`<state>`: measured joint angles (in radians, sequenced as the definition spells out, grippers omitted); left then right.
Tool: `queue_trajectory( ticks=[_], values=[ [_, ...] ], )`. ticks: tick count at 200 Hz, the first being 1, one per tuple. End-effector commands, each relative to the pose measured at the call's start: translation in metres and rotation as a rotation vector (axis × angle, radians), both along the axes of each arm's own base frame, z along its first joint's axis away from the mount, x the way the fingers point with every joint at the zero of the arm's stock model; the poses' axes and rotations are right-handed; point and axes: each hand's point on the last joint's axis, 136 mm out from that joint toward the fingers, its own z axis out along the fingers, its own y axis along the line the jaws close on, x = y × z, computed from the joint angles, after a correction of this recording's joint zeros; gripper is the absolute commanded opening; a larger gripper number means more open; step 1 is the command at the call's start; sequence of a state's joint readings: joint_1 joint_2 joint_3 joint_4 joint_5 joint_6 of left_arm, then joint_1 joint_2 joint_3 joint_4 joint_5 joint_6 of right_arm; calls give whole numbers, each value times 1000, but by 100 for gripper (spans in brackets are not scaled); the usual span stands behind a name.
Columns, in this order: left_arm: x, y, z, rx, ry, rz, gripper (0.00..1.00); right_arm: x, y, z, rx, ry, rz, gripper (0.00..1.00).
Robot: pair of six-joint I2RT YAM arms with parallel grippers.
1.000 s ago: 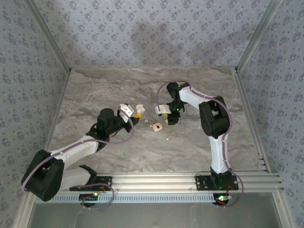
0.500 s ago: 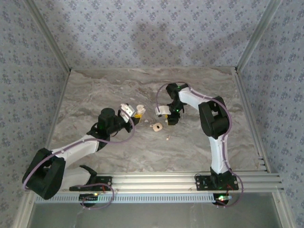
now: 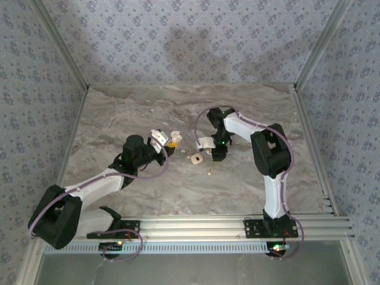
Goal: Insert the wireless bluetooth earbuds into the charging case
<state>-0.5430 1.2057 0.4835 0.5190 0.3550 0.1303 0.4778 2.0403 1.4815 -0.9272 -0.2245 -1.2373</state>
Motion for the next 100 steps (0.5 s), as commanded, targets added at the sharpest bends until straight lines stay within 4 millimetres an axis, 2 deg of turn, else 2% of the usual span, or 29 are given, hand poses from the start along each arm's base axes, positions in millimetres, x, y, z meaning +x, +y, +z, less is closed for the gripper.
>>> queue_trajectory(
  ticks=[1, 34, 100],
  values=[
    [3, -4, 23, -35, -52, -20, 18, -5, -8, 23, -41, -21, -62, 48],
    [3, -4, 24, -44, -48, -19, 18, 15, -10, 46, -90, -95, -231, 50],
    [4, -1, 26, -45, -52, 0, 18, 28, 2, 55, -122, -61, -632, 53]
  ],
)
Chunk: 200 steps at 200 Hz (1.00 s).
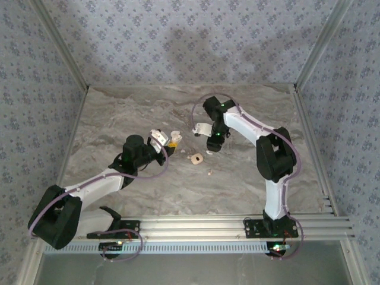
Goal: Insert the wireless bluetooth earbuds into the charging case
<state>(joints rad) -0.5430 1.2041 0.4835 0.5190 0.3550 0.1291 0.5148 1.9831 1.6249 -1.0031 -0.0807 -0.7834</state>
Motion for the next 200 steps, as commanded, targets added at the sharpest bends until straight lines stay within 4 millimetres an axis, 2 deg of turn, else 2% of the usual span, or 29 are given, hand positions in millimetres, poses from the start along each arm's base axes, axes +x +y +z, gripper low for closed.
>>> queue_trajectory(
  ticks=[1, 46, 90, 200],
  values=[
    [4, -1, 25, -43, -50, 1, 18, 0, -2, 1, -29, 40, -220, 53],
    [7, 1, 24, -37, -43, 24, 18, -2, 5, -11, -59, 93, -316, 52],
    [9, 3, 24, -34, -43, 37, 18, 4, 17, -17, -27, 108, -399, 45],
    [8, 5, 24, -29, -48, 40, 18, -2, 23, -42, -86, 157, -398, 43]
  ],
)
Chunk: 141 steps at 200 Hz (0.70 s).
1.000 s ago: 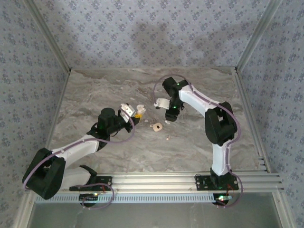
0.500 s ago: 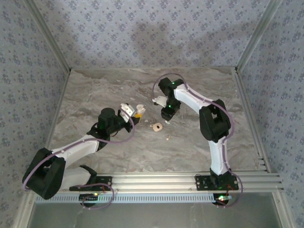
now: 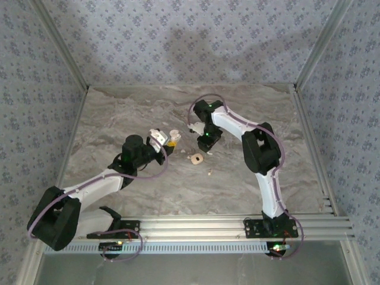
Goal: Insert the wireless bluetooth earbuds into the charging case
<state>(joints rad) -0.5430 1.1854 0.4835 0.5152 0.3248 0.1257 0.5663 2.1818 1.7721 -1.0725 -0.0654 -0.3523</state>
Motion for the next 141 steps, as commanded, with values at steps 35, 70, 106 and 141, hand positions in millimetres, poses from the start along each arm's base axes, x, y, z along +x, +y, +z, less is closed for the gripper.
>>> queue_trajectory(
  ticks=[35, 70, 106, 141],
  values=[
    [5, 1, 20, -26, -37, 11, 18, -6, 3, -9, -8, 47, -26, 41],
    [5, 1, 19, -23, -37, 11, 18, -5, -1, -18, -35, 55, -32, 40],
    [5, 0, 20, -25, -40, 10, 18, -5, 0, -22, -36, 55, -34, 36],
    [4, 1, 20, -26, -40, 9, 18, -1, 1, -23, -32, 39, -42, 33]
  ],
)
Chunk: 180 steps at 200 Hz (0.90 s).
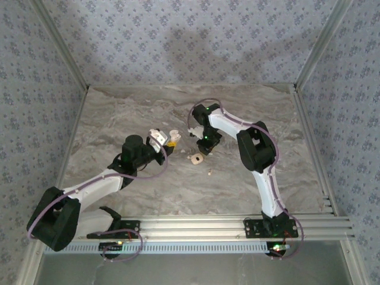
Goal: Insert the wireless bluetooth earbuds into the charging case
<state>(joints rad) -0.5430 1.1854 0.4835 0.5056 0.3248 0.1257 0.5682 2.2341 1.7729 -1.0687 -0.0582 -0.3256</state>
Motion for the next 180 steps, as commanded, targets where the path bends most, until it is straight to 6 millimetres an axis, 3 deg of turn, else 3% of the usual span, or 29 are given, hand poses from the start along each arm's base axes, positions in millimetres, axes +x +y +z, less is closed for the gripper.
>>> queue_trajectory(
  ticks=[1, 80, 151, 180],
  values=[
    [5, 0, 22, -31, -47, 9, 18, 2, 3, -2, 3, 1, -18, 33],
    [5, 0, 20, -20, -45, 6, 18, 7, 0, 3, 15, -32, -51, 27],
    [6, -3, 16, -39, -36, -3, 18, 17, 2, 27, 155, -152, -164, 24],
    [9, -8, 14, -82, -25, -10, 17, 23, 4, 42, 295, -198, -255, 23]
  ],
)
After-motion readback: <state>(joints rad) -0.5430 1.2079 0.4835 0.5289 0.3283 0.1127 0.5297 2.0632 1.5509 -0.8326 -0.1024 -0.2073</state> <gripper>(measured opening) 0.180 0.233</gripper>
